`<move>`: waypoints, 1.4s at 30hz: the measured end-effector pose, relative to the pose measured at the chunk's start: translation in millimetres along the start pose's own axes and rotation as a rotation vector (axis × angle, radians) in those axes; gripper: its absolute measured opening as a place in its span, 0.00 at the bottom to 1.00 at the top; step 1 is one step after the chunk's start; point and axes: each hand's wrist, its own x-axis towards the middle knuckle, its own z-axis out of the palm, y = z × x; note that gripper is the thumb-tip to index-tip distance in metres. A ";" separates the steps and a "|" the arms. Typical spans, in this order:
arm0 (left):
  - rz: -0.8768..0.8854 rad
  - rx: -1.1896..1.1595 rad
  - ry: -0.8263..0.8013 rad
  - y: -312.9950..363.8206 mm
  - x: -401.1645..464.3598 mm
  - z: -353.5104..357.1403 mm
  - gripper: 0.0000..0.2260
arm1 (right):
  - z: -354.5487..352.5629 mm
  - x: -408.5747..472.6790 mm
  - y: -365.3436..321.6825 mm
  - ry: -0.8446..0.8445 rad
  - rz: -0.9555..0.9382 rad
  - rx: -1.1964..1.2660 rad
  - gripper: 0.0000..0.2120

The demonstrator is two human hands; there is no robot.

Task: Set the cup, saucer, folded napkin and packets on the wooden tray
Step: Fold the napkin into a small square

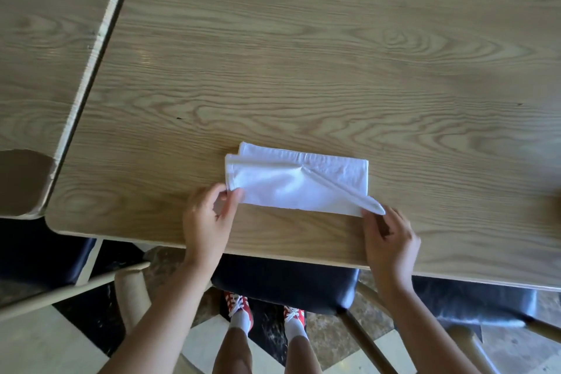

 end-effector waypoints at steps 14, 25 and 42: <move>-0.057 0.195 0.085 6.4 10.7 19.0 0.10 | 22.5 9.3 -11.4 0.126 0.212 -0.086 0.05; 0.003 0.308 0.087 8.6 12.3 20.4 0.10 | 25.3 15.9 -13.9 0.128 0.267 -0.184 0.04; 0.503 0.567 -0.428 34.1 30.1 67.4 0.26 | 75.7 30.0 -41.3 -0.397 -0.354 -0.586 0.26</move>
